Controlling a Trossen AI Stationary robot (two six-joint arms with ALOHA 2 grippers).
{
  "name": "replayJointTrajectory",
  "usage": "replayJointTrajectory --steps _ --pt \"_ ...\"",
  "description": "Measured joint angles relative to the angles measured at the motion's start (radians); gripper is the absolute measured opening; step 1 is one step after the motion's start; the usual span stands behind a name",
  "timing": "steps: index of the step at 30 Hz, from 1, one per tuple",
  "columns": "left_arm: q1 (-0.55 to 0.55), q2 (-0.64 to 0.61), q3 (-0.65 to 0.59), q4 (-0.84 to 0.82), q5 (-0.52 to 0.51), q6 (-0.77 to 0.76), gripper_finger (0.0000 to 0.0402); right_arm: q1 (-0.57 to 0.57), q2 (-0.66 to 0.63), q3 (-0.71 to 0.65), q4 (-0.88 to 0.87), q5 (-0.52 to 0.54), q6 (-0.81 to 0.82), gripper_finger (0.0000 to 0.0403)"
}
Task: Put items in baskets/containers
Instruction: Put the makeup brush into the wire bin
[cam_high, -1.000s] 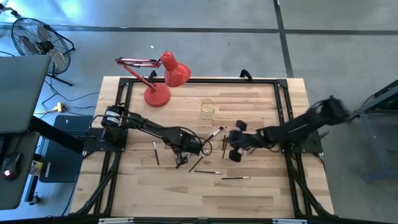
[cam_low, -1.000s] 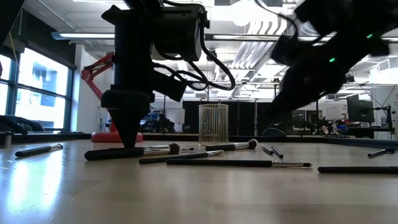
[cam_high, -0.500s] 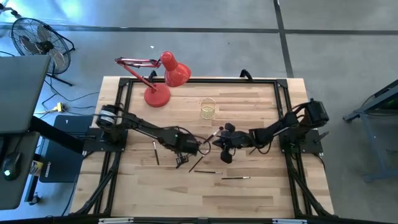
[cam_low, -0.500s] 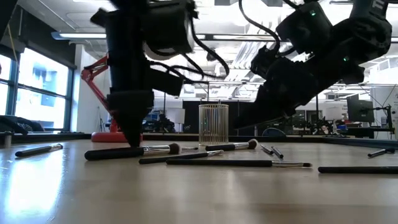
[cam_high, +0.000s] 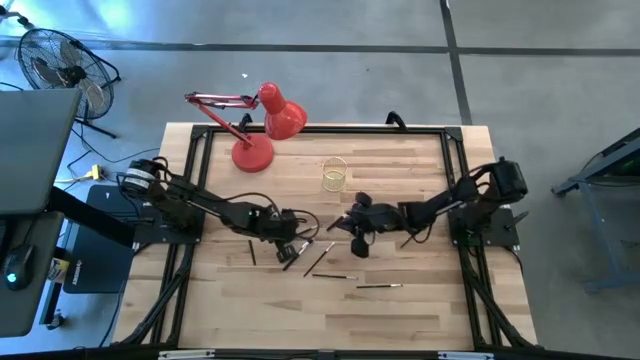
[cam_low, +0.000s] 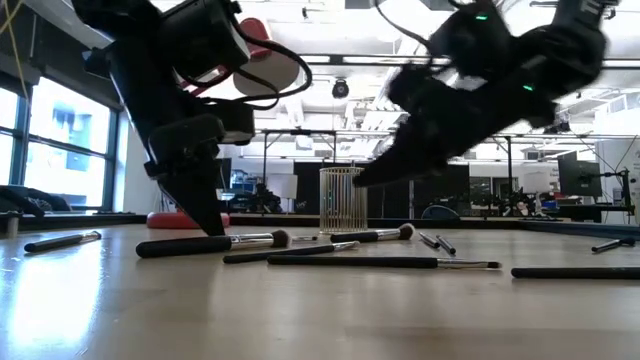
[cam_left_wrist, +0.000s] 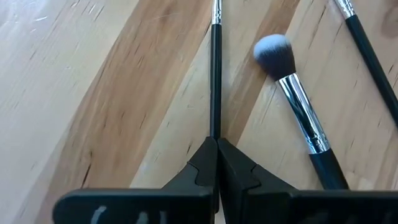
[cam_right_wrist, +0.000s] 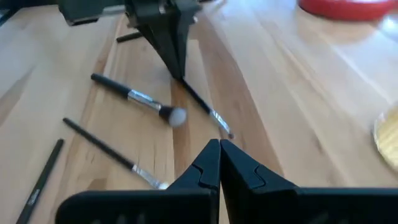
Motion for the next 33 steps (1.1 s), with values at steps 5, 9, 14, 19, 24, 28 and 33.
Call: replayJointTrajectory --steps 5,9,14,19,24,28,33 --pt "0.000 0.000 0.000 0.001 -0.004 0.009 0.0001 -0.053 0.062 0.208 -0.266 -0.094 -0.104 0.0000" --pt "-0.001 0.000 0.001 0.000 -0.019 0.014 0.0001 -0.077 0.164 0.338 -0.412 -0.160 -0.152 0.0000" --pt "-0.001 0.000 0.001 -0.001 -0.017 0.015 0.0000 -0.084 0.241 0.393 -0.428 -0.175 -0.136 0.0000" --pt "-0.002 0.000 0.001 0.001 -0.020 0.017 0.0000 -0.086 0.247 0.394 -0.425 -0.133 -0.137 0.0000" --pt "-0.002 0.000 0.001 0.002 -0.020 0.023 0.0000 -0.103 0.247 0.394 -0.414 -0.117 -0.139 0.0000" --pt "-0.002 0.000 0.001 0.003 -0.019 0.024 0.0000 -0.119 0.247 0.394 -0.420 -0.137 -0.138 0.0000" --pt "-0.002 0.000 0.001 0.005 -0.021 0.026 0.0000 -0.123 0.247 0.394 -0.423 -0.193 -0.138 0.0000"
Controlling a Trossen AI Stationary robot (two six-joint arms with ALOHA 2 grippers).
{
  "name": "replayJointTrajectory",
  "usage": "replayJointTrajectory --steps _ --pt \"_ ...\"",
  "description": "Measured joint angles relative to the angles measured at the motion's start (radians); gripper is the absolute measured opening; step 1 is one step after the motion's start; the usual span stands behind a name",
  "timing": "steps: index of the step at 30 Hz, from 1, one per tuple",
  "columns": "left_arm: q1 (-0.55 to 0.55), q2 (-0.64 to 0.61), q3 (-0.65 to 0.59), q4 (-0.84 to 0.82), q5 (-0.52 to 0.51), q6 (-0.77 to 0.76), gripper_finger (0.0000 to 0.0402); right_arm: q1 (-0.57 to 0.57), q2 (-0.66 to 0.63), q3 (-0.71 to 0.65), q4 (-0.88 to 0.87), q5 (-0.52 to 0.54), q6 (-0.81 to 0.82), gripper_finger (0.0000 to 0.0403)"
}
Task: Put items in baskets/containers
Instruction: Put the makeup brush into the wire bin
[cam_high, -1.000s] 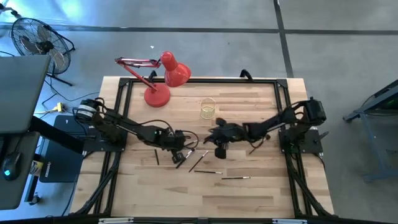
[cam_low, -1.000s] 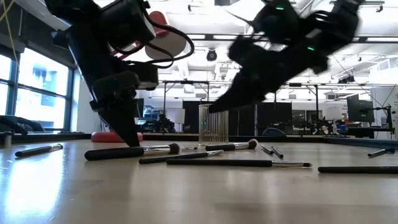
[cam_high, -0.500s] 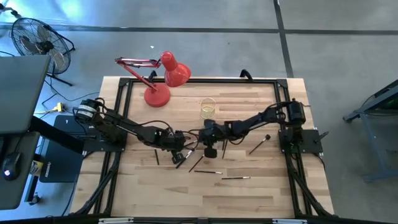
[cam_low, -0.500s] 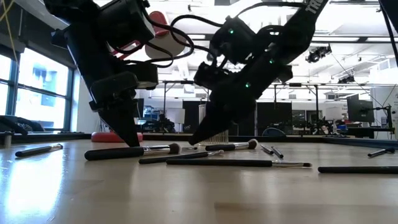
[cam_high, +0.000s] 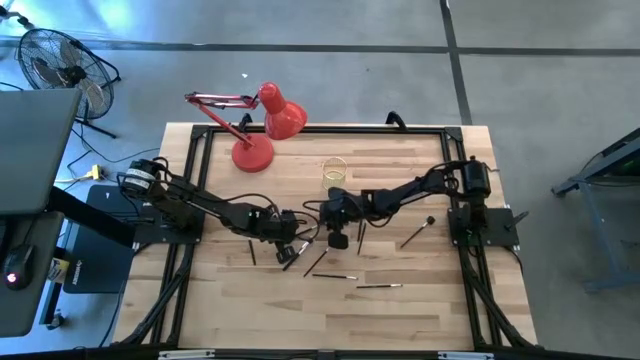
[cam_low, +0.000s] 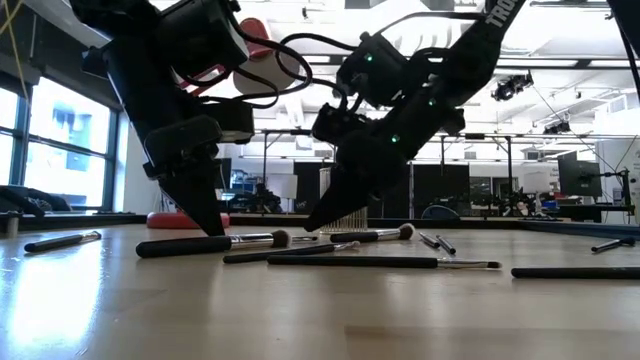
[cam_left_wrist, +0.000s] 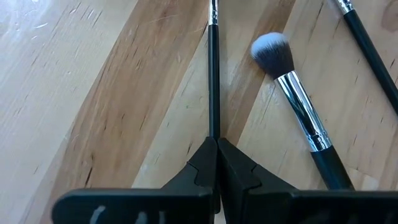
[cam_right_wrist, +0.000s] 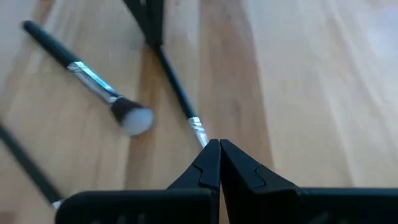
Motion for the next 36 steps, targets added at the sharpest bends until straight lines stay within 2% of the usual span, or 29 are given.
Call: replayJointTrajectory --steps 29,36 --pt "0.000 0.000 0.001 0.003 -0.018 0.001 0.0002 0.000 0.042 0.001 -0.006 0.001 -0.017 0.0000" --pt "0.000 0.000 0.001 0.007 -0.020 0.001 0.0002 0.001 0.001 -0.003 -0.004 0.032 0.000 0.0000"
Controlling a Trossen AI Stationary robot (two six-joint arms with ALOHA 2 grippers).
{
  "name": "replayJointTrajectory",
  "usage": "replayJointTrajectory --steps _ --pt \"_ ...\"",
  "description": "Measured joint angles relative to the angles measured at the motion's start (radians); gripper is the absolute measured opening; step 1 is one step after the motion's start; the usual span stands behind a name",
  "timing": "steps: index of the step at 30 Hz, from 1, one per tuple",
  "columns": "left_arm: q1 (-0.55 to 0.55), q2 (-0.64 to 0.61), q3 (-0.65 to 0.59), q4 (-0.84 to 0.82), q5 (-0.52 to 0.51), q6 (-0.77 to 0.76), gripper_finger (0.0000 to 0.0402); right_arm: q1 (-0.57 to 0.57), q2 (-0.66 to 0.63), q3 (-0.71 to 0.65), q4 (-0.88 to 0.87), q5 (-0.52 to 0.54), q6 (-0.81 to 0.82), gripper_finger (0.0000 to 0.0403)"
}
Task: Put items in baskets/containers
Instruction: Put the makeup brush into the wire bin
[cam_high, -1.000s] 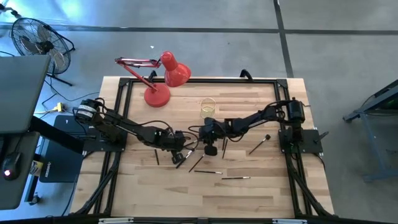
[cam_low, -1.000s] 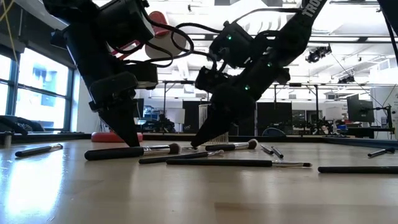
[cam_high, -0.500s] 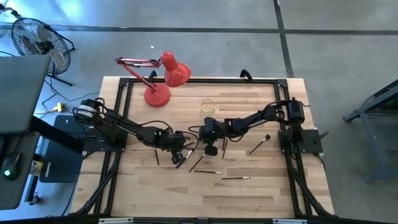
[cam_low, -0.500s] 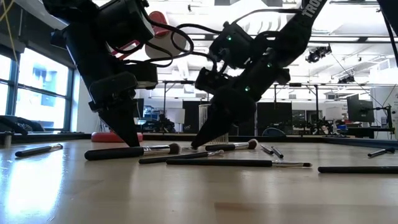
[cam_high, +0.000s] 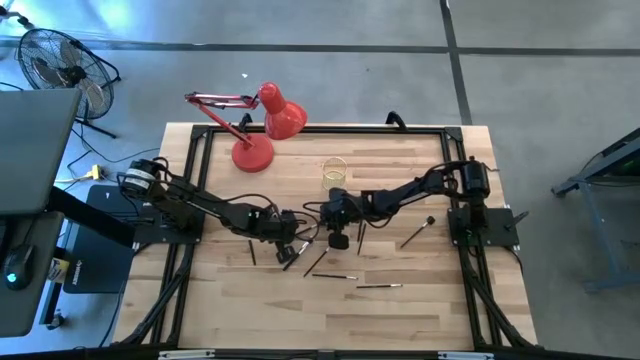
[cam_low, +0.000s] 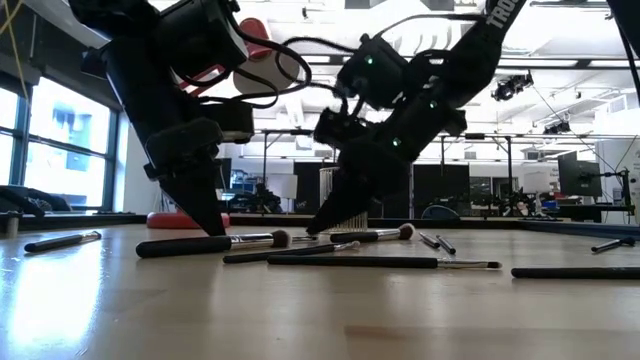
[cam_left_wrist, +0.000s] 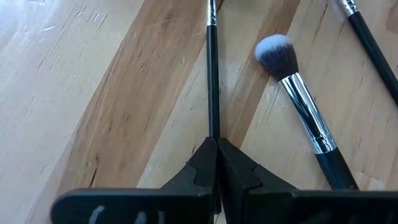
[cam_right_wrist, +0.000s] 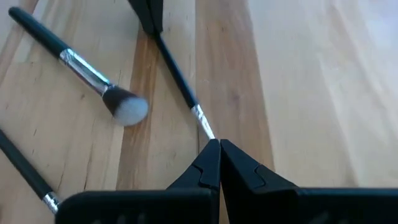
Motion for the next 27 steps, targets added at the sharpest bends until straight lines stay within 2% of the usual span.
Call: replayJointTrajectory --steps 19,27 --pt "0.000 0.000 0.000 0.001 -0.005 0.000 0.0002 -0.001 0.004 0.003 -0.030 -0.012 -0.044 0.0000" --pt "0.000 0.000 0.000 0.003 -0.006 -0.001 0.0002 -0.002 0.043 0.005 -0.022 -0.023 -0.020 0.0000"
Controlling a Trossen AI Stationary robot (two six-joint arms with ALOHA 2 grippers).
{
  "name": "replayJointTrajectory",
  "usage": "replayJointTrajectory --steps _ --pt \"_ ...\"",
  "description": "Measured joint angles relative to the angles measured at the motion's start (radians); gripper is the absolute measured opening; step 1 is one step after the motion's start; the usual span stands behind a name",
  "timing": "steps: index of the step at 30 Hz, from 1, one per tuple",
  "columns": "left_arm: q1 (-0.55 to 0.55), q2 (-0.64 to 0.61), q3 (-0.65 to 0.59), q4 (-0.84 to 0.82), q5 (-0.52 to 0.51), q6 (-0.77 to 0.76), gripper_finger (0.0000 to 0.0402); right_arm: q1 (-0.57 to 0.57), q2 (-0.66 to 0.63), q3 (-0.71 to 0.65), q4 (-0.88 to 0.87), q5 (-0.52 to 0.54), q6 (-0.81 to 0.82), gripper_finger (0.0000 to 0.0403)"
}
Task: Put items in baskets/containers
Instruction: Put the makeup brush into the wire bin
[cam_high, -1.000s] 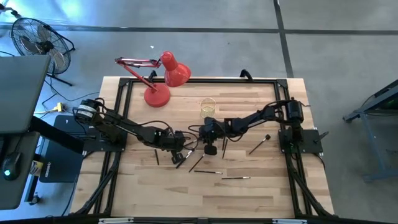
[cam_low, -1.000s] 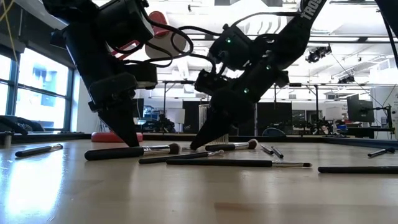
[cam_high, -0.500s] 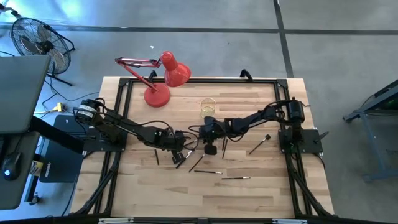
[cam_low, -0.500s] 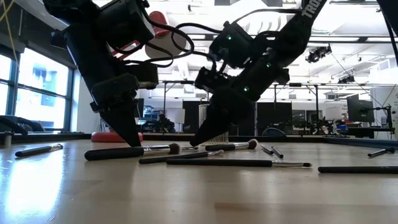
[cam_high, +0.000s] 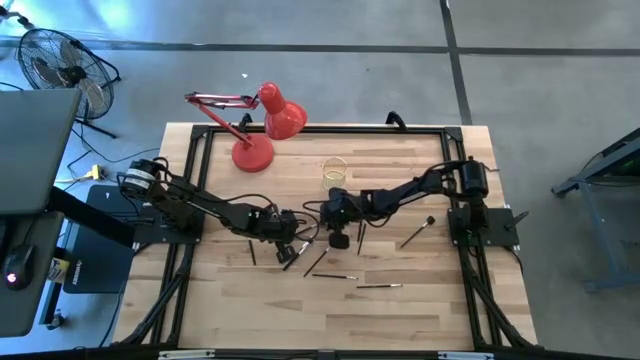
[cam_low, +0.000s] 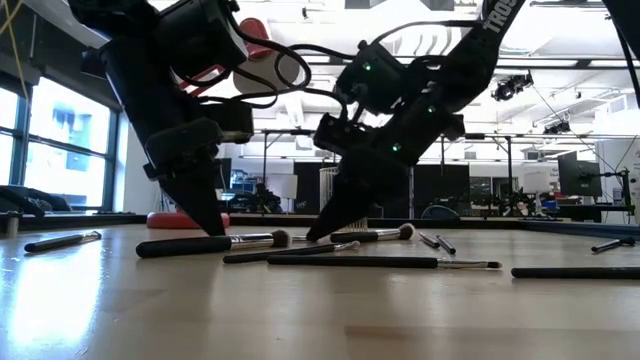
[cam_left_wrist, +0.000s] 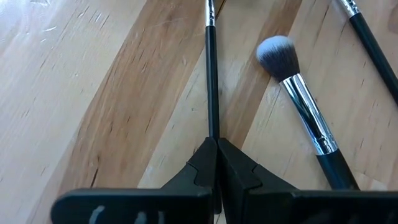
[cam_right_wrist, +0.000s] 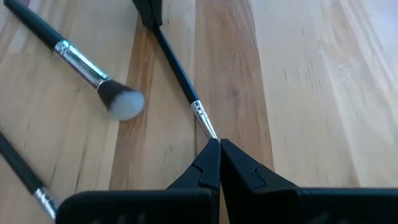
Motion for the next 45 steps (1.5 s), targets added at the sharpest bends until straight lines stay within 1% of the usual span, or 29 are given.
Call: replayJointTrajectory --steps 4,6,15,18,21,29,36,39,42,45 --pt "0.000 0.000 0.000 0.002 0.000 0.000 0.0002 0.000 0.001 0.000 0.005 0.002 -0.002 0.0000" --pt "0.000 0.000 0.000 0.003 0.000 0.000 0.0010 0.000 0.002 0.000 0.015 -0.001 0.003 0.0000" --pt "0.000 0.002 0.000 0.017 0.009 0.001 0.0098 -0.001 0.006 0.000 0.013 -0.004 0.005 0.0000" --pt "0.000 0.002 0.000 0.020 0.012 0.001 0.0114 -0.001 0.006 0.000 0.012 -0.010 0.006 0.0000" --pt "0.000 0.002 0.000 0.021 0.012 0.001 0.0119 -0.002 0.006 0.000 -0.001 -0.014 0.006 0.0000" --pt "0.000 0.001 0.002 0.010 0.012 0.037 0.0119 -0.001 0.006 0.000 -0.036 -0.024 0.006 0.0000" --pt "0.000 -0.001 0.004 -0.085 0.025 0.043 0.0115 -0.001 0.006 -0.001 -0.036 -0.027 0.006 0.0000" --pt "0.002 -0.001 0.004 -0.101 0.035 0.043 0.0093 -0.001 0.006 -0.001 -0.032 -0.027 0.006 0.0000" --pt "0.002 -0.001 0.004 -0.116 0.044 0.043 0.0057 -0.001 0.006 -0.002 -0.024 -0.028 0.006 0.0000" --pt "0.021 -0.002 0.004 -0.125 0.104 0.052 0.0016 -0.001 0.006 -0.002 -0.018 -0.028 0.006 0.0000"
